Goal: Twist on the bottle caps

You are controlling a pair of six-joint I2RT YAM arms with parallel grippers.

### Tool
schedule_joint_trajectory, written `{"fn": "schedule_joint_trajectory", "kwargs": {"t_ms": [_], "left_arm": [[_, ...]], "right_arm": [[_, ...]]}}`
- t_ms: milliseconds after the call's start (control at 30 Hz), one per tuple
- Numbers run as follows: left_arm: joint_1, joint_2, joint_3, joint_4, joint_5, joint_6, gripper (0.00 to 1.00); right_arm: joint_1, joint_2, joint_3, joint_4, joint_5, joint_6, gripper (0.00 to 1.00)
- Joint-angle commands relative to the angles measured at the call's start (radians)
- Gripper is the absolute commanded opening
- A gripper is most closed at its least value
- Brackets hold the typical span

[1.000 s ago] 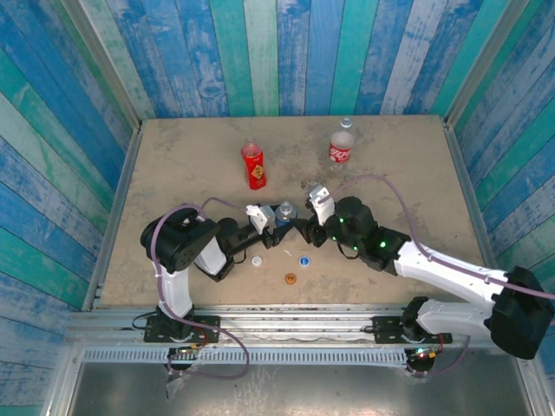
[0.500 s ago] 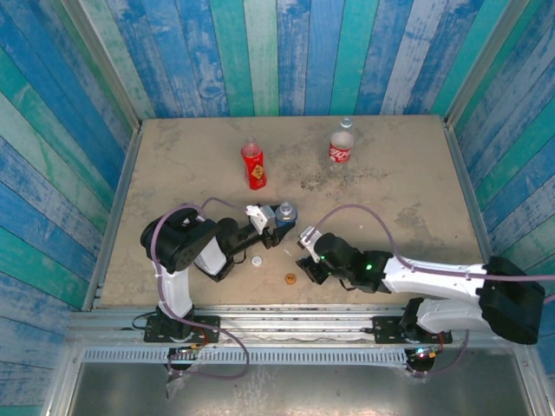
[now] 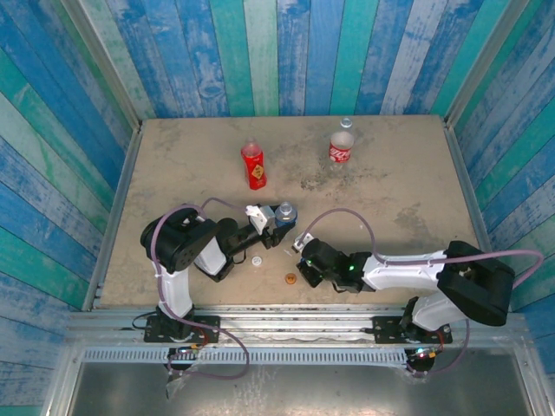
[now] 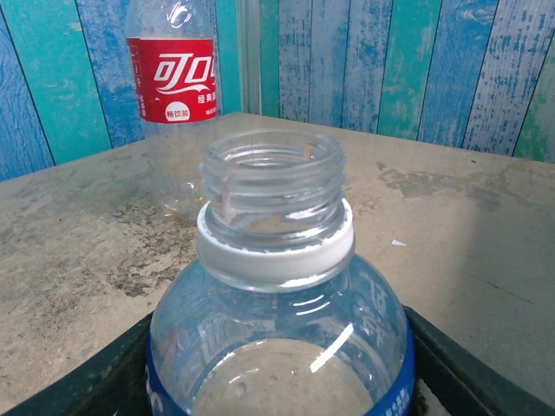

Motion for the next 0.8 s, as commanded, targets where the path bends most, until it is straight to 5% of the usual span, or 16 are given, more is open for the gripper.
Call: {"fn": "schedule_joint_trajectory", "kwargs": {"t_ms": [0, 267, 767], "left_arm": [[-0.003, 0.0, -0.014, 0.086, 0.009, -0.001, 0.49], [-0.004, -0.002, -0.014, 0.082, 0.012, 0.003, 0.49], [-0.004, -0.004, -0.016, 0.076, 0.016, 0.004, 0.49]], "right_arm": [[0.007, 0.017, -0.004, 0.02, 0.021, 0.022, 0.43], [0.006, 0.019, 0.005, 0.005, 0.011, 0.017, 0.31], [0.007, 0.046, 0.022, 0.005, 0.026, 0.012, 0.38]]}}
